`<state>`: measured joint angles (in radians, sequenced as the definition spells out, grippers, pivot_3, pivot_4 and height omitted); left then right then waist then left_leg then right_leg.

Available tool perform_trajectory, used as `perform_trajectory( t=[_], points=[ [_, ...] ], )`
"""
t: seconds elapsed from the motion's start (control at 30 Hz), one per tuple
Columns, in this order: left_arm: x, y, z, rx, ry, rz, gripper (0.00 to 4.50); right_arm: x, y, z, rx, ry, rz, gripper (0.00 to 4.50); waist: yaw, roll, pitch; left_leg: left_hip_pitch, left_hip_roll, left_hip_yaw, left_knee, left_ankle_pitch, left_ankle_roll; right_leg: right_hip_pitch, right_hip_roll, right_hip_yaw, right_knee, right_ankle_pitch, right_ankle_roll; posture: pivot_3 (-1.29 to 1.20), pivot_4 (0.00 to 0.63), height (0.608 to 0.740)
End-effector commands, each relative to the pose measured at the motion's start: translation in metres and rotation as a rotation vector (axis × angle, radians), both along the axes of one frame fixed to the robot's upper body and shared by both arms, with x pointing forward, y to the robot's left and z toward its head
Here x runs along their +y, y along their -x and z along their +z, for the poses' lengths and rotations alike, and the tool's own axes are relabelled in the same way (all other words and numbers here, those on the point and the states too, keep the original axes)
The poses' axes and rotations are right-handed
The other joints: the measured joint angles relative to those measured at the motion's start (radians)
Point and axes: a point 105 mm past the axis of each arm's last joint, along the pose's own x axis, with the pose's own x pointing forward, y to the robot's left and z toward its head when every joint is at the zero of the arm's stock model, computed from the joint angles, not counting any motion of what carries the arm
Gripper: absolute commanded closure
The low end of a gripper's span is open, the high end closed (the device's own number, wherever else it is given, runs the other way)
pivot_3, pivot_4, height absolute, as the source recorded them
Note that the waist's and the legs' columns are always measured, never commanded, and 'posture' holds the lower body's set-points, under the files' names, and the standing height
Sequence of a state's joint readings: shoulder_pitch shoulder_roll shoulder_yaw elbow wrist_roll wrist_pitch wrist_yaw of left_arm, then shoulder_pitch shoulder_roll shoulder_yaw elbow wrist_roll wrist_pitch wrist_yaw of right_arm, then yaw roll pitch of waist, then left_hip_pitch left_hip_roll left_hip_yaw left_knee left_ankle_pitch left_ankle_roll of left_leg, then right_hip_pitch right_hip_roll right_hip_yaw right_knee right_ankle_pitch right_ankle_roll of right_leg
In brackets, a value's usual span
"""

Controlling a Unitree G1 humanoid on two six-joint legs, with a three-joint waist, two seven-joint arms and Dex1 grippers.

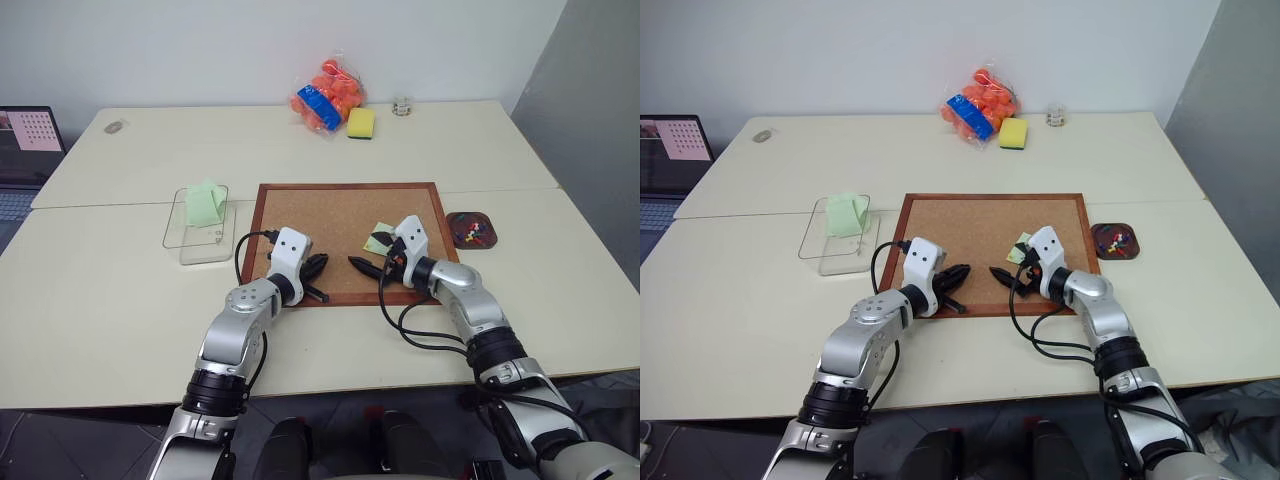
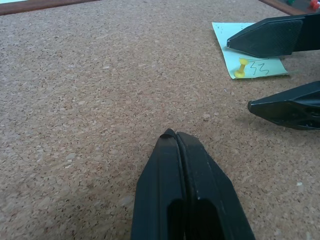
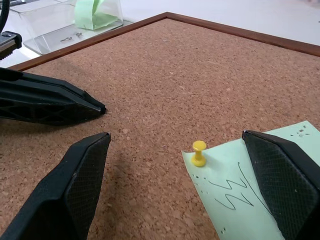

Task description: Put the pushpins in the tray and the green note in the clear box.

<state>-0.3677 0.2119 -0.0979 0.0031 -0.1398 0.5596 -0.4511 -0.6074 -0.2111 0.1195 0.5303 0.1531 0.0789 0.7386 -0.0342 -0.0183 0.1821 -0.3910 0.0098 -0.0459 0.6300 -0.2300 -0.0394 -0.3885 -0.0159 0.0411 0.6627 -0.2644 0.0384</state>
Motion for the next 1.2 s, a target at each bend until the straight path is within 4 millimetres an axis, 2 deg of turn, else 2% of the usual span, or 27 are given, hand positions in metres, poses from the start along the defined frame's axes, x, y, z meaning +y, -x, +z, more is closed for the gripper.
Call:
perform_trajectory(
  t=[0.03, 0.1, 0.2, 0.3, 0.33, 0.83, 1.2],
  points=[
    [0.005, 0.006, -0.023, 0.096, -0.018, 0.011, 4.50, 0.007, -0.002, 0.011, -0.040, -0.010, 0.025, 0.02, 0.000, 0.000, 0.000, 0.000, 0.000, 0.000, 0.000, 0.000, 0.000, 0.000, 0.000, 0.000, 0.000, 0.000, 0.000, 0.00, 0.150, 0.740],
    [0.005, 0.006, -0.023, 0.096, -0.018, 0.011, 4.50, 0.008, -0.003, 0.011, -0.039, -0.011, 0.028, 0.02, 0.000, 0.000, 0.000, 0.000, 0.000, 0.000, 0.000, 0.000, 0.000, 0.000, 0.000, 0.000, 0.000, 0.000, 0.000, 0.00, 0.150, 0.740],
    [0.005, 0.007, -0.023, 0.096, -0.017, 0.013, 4.50, 0.007, -0.004, 0.010, -0.038, -0.006, 0.021, 0.48, -0.001, 0.000, 0.000, 0.001, 0.000, 0.000, 0.000, 0.000, 0.000, 0.000, 0.000, 0.000, 0.000, 0.000, 0.000, 0.00, 0.150, 0.740],
    [0.005, 0.007, -0.023, 0.097, -0.017, 0.016, 4.50, 0.006, -0.006, 0.009, -0.037, -0.006, 0.015, 1.26, -0.001, 0.000, 0.000, 0.001, 0.000, 0.000, 0.000, 0.000, 0.000, 0.000, 0.001, 0.000, 0.000, 0.000, 0.000, 0.00, 0.150, 0.740],
    [0.006, 0.007, -0.023, 0.097, -0.017, 0.017, 4.50, 0.005, -0.006, 0.009, -0.037, -0.006, 0.013, 1.36, -0.001, 0.000, 0.000, 0.001, 0.000, 0.000, 0.000, 0.000, 0.000, 0.000, 0.001, 0.000, 0.000, 0.000, 0.000, 0.00, 0.150, 0.740],
    [0.004, 0.007, -0.023, 0.096, -0.014, 0.016, 4.50, -0.001, -0.013, 0.008, -0.027, -0.009, -0.033, 4.37, -0.001, 0.000, 0.000, 0.001, 0.000, 0.000, 0.000, 0.000, 0.000, 0.000, 0.001, 0.000, 0.000, 0.000, 0.000, 0.00, 0.150, 0.740],
    [0.003, 0.007, -0.023, 0.096, -0.011, 0.018, 4.50, -0.004, -0.012, 0.011, -0.071, 0.024, -0.032, 4.45, -0.001, 0.000, 0.000, 0.001, 0.000, 0.000, 0.000, 0.000, 0.000, 0.000, 0.001, 0.001, 0.000, 0.000, 0.000, 0.00, 0.150, 0.740]
  ],
)
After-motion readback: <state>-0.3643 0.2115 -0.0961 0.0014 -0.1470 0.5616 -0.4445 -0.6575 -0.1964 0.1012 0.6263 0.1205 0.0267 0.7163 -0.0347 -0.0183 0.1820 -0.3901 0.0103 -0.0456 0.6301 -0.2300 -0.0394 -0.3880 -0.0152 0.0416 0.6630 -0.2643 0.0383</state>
